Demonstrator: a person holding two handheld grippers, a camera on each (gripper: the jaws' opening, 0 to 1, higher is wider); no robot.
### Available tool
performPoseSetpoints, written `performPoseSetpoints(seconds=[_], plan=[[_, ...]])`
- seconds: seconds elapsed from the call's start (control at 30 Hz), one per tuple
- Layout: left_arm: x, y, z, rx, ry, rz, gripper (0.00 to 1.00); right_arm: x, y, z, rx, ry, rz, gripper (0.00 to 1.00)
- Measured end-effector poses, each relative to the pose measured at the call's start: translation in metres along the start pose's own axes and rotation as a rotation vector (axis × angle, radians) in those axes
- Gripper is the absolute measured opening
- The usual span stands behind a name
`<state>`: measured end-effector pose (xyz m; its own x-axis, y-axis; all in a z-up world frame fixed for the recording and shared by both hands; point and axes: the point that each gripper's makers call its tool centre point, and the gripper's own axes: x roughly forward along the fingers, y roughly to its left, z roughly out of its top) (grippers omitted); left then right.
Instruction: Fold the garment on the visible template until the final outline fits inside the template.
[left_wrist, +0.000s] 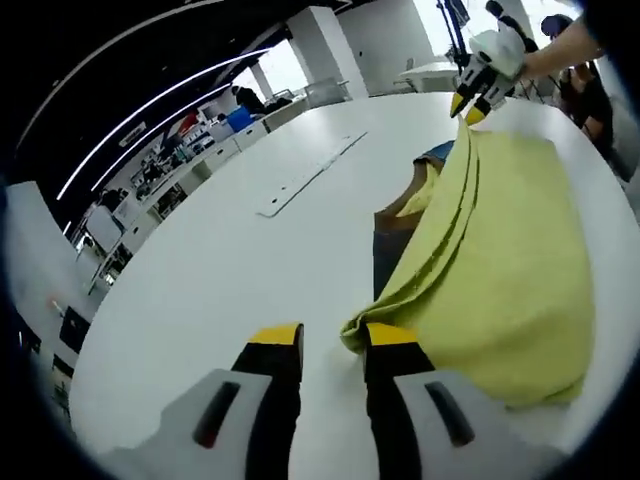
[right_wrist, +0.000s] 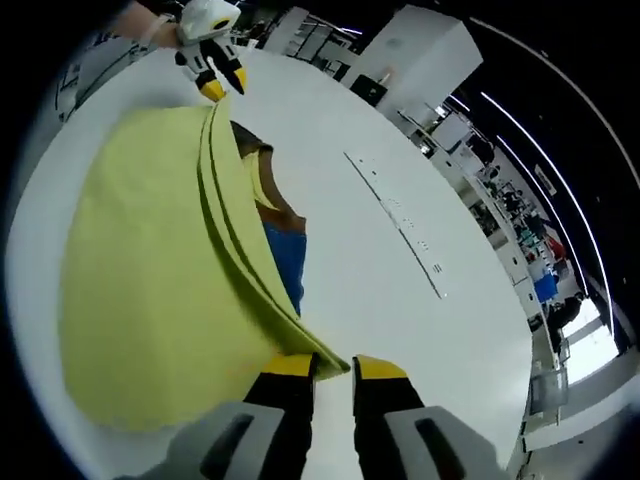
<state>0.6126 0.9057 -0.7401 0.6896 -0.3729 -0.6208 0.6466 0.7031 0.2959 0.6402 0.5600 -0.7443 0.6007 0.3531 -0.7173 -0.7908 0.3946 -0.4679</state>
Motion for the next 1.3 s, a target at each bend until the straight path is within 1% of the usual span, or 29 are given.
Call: performPoseSetpoints(seconds=[0.03, 0.1, 0.13, 0.2, 0.23, 0.3, 0.4, 0.43, 0.47, 0.5, 0.57, 0.63, 0.73, 0.83, 0.87, 0.9, 0.93, 0.97, 1.0, 1.03, 1.07, 1.1, 1.13, 1.17, 1.2, 1.27, 1.3], plan=[[0.001, 0.001, 0.000, -0.026, 0.000, 0.000, 0.17, 0.001, 0.000, 0.000, 0.017, -0.002, 0.003, 0.09], [0.001, 0.004, -0.001, -0.026, 0.001, 0.006, 0.13, 0.003, 0.003, 0.001, 0.050, -0.010, 0.022, 0.04], [0.001, 0.006, -0.003, -0.036, 0.008, 0.013, 0.13, 0.003, 0.003, 0.000, 0.051, -0.006, 0.019, 0.03], [0.000, 0.008, -0.006, -0.076, 0.010, 0.019, 0.15, 0.004, 0.003, -0.002, 0.040, 0.004, 0.011, 0.05], [-0.001, 0.008, -0.006, -0.080, 0.012, 0.017, 0.16, 0.004, 0.003, -0.003, 0.036, 0.010, 0.010, 0.05], [-0.004, 0.008, -0.009, -0.079, 0.019, 0.021, 0.14, 0.004, 0.002, -0.006, 0.031, 0.025, 0.001, 0.04], [-0.007, 0.011, -0.011, -0.106, 0.024, 0.025, 0.13, 0.005, 0.000, -0.007, 0.073, 0.020, -0.004, 0.04], [-0.007, 0.012, -0.012, -0.109, 0.026, 0.029, 0.13, 0.005, -0.002, -0.007, 0.071, 0.026, -0.012, 0.03], [-0.008, 0.013, -0.012, -0.111, 0.027, 0.033, 0.13, 0.004, -0.006, -0.009, 0.051, 0.040, -0.032, 0.00], [-0.009, 0.014, -0.013, -0.119, 0.027, 0.035, 0.13, 0.004, -0.007, -0.008, 0.059, 0.029, -0.030, 0.00], [-0.011, 0.017, -0.013, -0.135, 0.026, 0.042, 0.13, 0.002, -0.009, -0.007, 0.107, 0.019, -0.028, 0.00], [-0.012, 0.017, -0.013, -0.144, 0.023, 0.041, 0.13, -0.002, -0.011, -0.008, 0.112, 0.017, -0.034, 0.00], [-0.014, 0.014, -0.013, -0.160, 0.019, 0.035, 0.13, -0.005, -0.009, -0.010, 0.120, 0.017, -0.028, 0.00], [-0.016, 0.009, -0.012, -0.174, 0.011, 0.021, 0.17, -0.009, -0.003, -0.011, 0.174, 0.002, -0.012, 0.07], [-0.017, 0.005, -0.009, -0.174, -0.002, 0.004, 0.20, -0.010, -0.002, -0.011, 0.184, -0.003, -0.005, 0.11], [-0.018, 0.001, -0.008, -0.161, -0.007, -0.013, 0.26, -0.011, 0.000, -0.009, 0.204, -0.018, 0.003, 0.16], [-0.018, -0.001, -0.008, -0.166, -0.007, -0.019, 0.32, -0.013, 0.004, -0.005, 0.271, -0.049, 0.023, 0.22], [-0.020, -0.006, -0.007, -0.179, -0.017, -0.042, 0.38, -0.015, 0.004, -0.003, 0.322, -0.063, 0.025, 0.30], [-0.021, -0.010, -0.006, -0.189, -0.025, -0.062, 0.44, -0.019, 0.005, 0.000, 0.373, -0.089, 0.041, 0.34], [-0.024, -0.014, -0.003, -0.206, -0.038, -0.081, 0.47, -0.021, 0.005, 0.003, 0.414, -0.112, 0.047, 0.37], [-0.027, -0.015, -0.002, -0.202, -0.041, -0.087, 0.49, -0.023, 0.003, 0.004, 0.436, -0.132, 0.045, 0.37], [-0.030, -0.018, -0.001, -0.207, -0.053, -0.098, 0.50, -0.027, 0.001, 0.007, 0.433, -0.167, 0.048, 0.37], [-0.032, -0.020, 0.001, -0.225, -0.062, -0.106, 0.51, -0.029, 0.001, 0.007, 0.437, -0.174, 0.050, 0.37], [-0.035, -0.023, 0.005, -0.257, -0.084, -0.123, 0.53, -0.031, 0.002, 0.006, 0.444, -0.171, 0.057, 0.40], [-0.035, -0.024, 0.007, -0.267, -0.093, -0.125, 0.56, -0.032, 0.006, 0.007, 0.461, -0.179, 0.083, 0.45], [-0.041, -0.026, 0.010, -0.276, -0.107, -0.136, 0.61, -0.037, 0.009, 0.008, 0.463, -0.189, 0.088, 0.53], [-0.044, -0.029, 0.012, -0.278, -0.123, -0.143, 0.64, -0.040, 0.011, 0.007, 0.461, -0.179, 0.093, 0.55]])
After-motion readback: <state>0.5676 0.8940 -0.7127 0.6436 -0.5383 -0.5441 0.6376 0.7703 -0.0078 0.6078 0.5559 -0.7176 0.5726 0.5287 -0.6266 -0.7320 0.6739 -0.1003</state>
